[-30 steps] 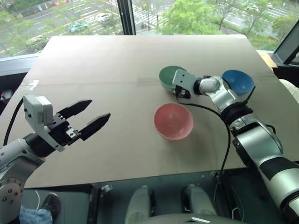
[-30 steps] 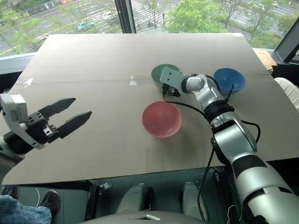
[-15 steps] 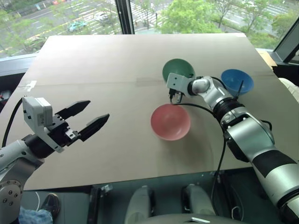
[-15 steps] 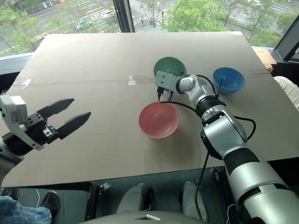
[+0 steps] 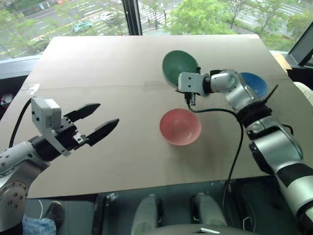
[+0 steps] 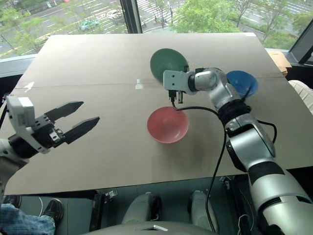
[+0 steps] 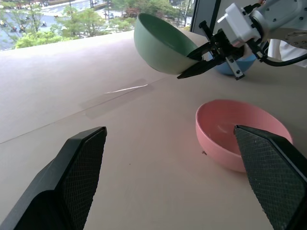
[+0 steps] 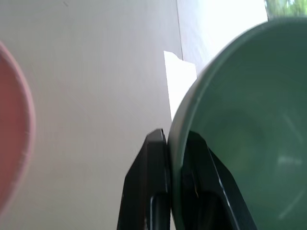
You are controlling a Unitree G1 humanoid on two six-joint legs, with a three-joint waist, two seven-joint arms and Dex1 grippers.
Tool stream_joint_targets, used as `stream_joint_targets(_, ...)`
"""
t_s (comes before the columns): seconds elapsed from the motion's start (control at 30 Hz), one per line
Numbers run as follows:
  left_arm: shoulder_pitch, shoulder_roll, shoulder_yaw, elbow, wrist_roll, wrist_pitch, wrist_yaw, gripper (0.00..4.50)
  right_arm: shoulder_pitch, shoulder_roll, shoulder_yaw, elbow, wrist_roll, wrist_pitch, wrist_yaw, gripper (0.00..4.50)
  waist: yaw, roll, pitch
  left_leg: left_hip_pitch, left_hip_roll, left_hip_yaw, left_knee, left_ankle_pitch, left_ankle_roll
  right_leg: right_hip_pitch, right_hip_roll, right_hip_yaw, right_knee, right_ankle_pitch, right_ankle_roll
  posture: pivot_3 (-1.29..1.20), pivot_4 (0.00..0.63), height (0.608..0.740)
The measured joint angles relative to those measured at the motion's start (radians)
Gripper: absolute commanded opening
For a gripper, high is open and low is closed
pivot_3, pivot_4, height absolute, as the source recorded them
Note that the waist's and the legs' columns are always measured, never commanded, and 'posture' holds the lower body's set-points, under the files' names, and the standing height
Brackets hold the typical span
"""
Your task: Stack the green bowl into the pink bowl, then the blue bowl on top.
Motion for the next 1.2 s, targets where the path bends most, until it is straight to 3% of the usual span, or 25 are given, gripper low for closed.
stream_joint_targets(0.07, -0.018, 0.005, -0.015, 0.012, 0.008, -0.001, -0.009, 4.5, 0.052, -0.035, 0.0, -0.151, 0.031, 0.056, 0.061, 0.09, 0.0, 0.0, 0.0, 0.0, 0.0, 0.0, 0.0, 0.0, 0.0, 0.0, 0.0, 0.0, 0.0, 0.0, 0.0, 0.0, 0.15, 0.738)
stream_joint_targets(0.1, -0.062, 0.018, -0.053, 0.047, 0.024, -0.006, -0.036, 4.5, 0.164, -0.129, 0.002, -0.463, 0.115, 0.162, 0.177, 0.09, 0.0, 0.0, 0.0, 0.001, 0.0, 0.0, 0.001, 0.0, 0.0, 0.0, 0.0, 0.0, 0.001, 0.0, 0.0, 0.0, 0.15, 0.738)
stream_joint_targets(0.13, -0.063, 0.018, -0.054, 0.048, 0.025, -0.006, -0.037, 4.5, 0.169, -0.133, 0.002, -0.478, 0.119, 0.165, 0.182, 0.09, 0.002, 0.0, 0.0, 0.0, 0.0, 0.0, 0.001, 0.0, 0.0, 0.0, 0.0, 0.0, 0.001, 0.0, 0.0, 0.0, 0.15, 0.738)
stream_joint_targets(0.23, -0.146, 0.042, -0.109, 0.129, 0.055, -0.02, -0.086, 4.5, 0.352, -0.275, 0.017, -0.864, 0.22, 0.326, 0.304, 0.09, 0.023, -0.001, -0.001, 0.001, 0.0, 0.0, 0.002, 0.0, 0.0, 0.001, 0.0, -0.001, 0.001, 0.0, 0.0, 0.0, 0.15, 0.738)
stream_joint_targets(0.37, -0.191, 0.045, -0.156, 0.165, 0.07, -0.026, -0.126, 4.5, 0.376, -0.313, 0.024, -1.002, 0.257, 0.413, 0.324, 0.09, 0.019, -0.002, -0.001, 0.003, 0.0, 0.001, 0.004, 0.0, 0.0, 0.002, 0.0, 0.001, 0.001, 0.0, 0.0, 0.0, 0.15, 0.738)
stream_joint_targets(0.43, -0.216, 0.052, -0.181, 0.194, 0.088, -0.032, -0.159, 4.5, 0.379, -0.32, 0.027, -1.061, 0.262, 0.461, 0.318, 0.76, 0.022, -0.003, -0.001, 0.004, 0.0, 0.001, 0.004, 0.0, 0.0, 0.002, 0.0, 0.001, 0.001, 0.0, 0.0, 0.0, 0.15, 0.738)
stream_joint_targets(0.47, -0.23, 0.056, -0.193, 0.208, 0.096, -0.036, -0.169, 4.5, 0.379, -0.318, 0.032, -1.076, 0.262, 0.475, 0.311, 0.94, 0.023, -0.003, -0.001, 0.004, 0.0, 0.001, 0.004, 0.0, 0.0, 0.002, 0.0, 0.001, 0.002, 0.0, 0.0, 0.0, 0.15, 0.738)
stream_joint_targets(0.7, -0.301, 0.058, -0.254, 0.258, 0.135, -0.05, -0.226, 4.5, 0.345, -0.272, 0.066, -1.047, 0.183, 0.511, 0.217, 3.81, 0.025, -0.004, -0.001, 0.002, -0.001, 0.001, 0.004, 0.0, 0.0, 0.001, 0.0, 0.001, 0.001, 0.0, 0.0, 0.0, 0.15, 0.738)
stream_joint_targets(0.77, -0.31, 0.058, -0.258, 0.259, 0.14, -0.051, -0.232, 4.5, 0.335, -0.269, 0.067, -1.026, 0.163, 0.509, 0.199, 4.33, 0.025, -0.005, -0.001, 0.002, 0.0, 0.001, 0.004, 0.0, 0.0, 0.001, 0.001, 0.001, 0.001, 0.0, 0.0, 0.0, 0.15, 0.738)
stream_joint_targets(0.93, -0.32, 0.056, -0.278, 0.266, 0.143, -0.051, -0.247, 4.5, 0.315, -0.278, 0.055, -0.969, 0.137, 0.52, 0.159, 4.45, 0.026, -0.005, -0.001, 0.002, 0.0, 0.001, 0.004, 0.0, 0.0, 0.001, 0.0, 0.0, 0.001, 0.0, 0.0, 0.0, 0.15, 0.738)
stream_joint_targets(1.2, -0.325, 0.053, -0.288, 0.277, 0.145, -0.051, -0.265, 4.5, 0.318, -0.442, -0.047, -0.807, 0.108, 0.462, 0.134, 4.45, 0.027, -0.006, 0.0, 0.002, 0.0, 0.001, 0.004, 0.0, 0.0, 0.001, 0.0, 0.0, 0.0, 0.0, 0.0, 0.0, 0.15, 0.738)
